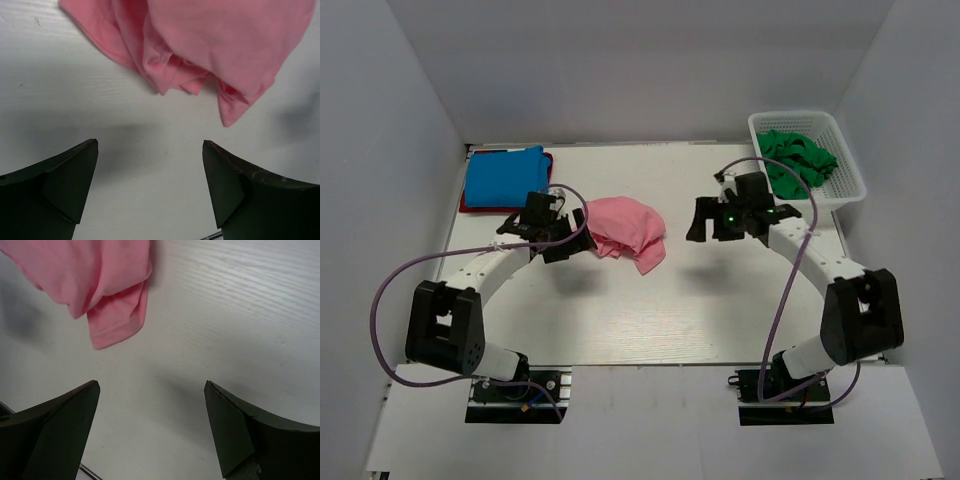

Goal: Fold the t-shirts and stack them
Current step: Flatten out the tshirt

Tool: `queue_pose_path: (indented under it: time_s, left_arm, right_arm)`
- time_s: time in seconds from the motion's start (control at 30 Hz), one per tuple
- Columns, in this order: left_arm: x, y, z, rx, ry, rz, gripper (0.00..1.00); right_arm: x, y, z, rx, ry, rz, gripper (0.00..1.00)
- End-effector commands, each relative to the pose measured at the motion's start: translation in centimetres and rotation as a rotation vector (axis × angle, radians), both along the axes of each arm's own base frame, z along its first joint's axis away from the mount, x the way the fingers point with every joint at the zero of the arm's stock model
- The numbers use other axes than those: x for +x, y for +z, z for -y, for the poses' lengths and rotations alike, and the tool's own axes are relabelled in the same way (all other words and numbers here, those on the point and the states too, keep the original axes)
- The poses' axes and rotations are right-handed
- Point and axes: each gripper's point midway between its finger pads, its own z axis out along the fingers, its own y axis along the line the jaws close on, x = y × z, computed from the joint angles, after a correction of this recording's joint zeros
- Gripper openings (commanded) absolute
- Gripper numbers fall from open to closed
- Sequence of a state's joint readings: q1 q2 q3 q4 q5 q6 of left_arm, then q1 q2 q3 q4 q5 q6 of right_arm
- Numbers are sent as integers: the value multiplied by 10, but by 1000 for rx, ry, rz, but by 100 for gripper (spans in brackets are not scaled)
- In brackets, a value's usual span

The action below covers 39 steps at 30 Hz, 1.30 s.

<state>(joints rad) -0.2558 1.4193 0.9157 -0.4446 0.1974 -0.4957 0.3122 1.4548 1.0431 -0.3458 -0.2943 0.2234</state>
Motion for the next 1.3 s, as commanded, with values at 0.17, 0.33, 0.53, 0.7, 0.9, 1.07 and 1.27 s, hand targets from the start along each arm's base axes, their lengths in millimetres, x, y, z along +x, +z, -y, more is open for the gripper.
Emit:
queue_pose_path:
  time_s: [0.17,0.33,0.53,0.7,0.9,1.07,1.27]
  left_arm:
    - [11,-16,22,-98,0,57,91]
    - [37,-32,24,-77,22,69,65]
    - [52,-33,27,-88,55,72,39]
    - [58,-35,28,-89,68,79,31]
    - [68,-37,26,-84,94,98,0]
    - [72,-22,23,-83,101,163,0]
    - [67,51,9,-89,144,337,0]
  right_arm:
    - [-17,-44,-59,-117,148,-56,91]
    - [-1,-51,-88,-139,107,-7,91]
    - [4,-81,-114,-190,104,-47,91]
    - [15,-99,-123,-223,30,-41,85]
    - [19,-113,-118,-267,-35,-15,64]
    - [19,-100,-124,-216,-30,25,0]
    - [30,-24,-116,-111,-90,196,0]
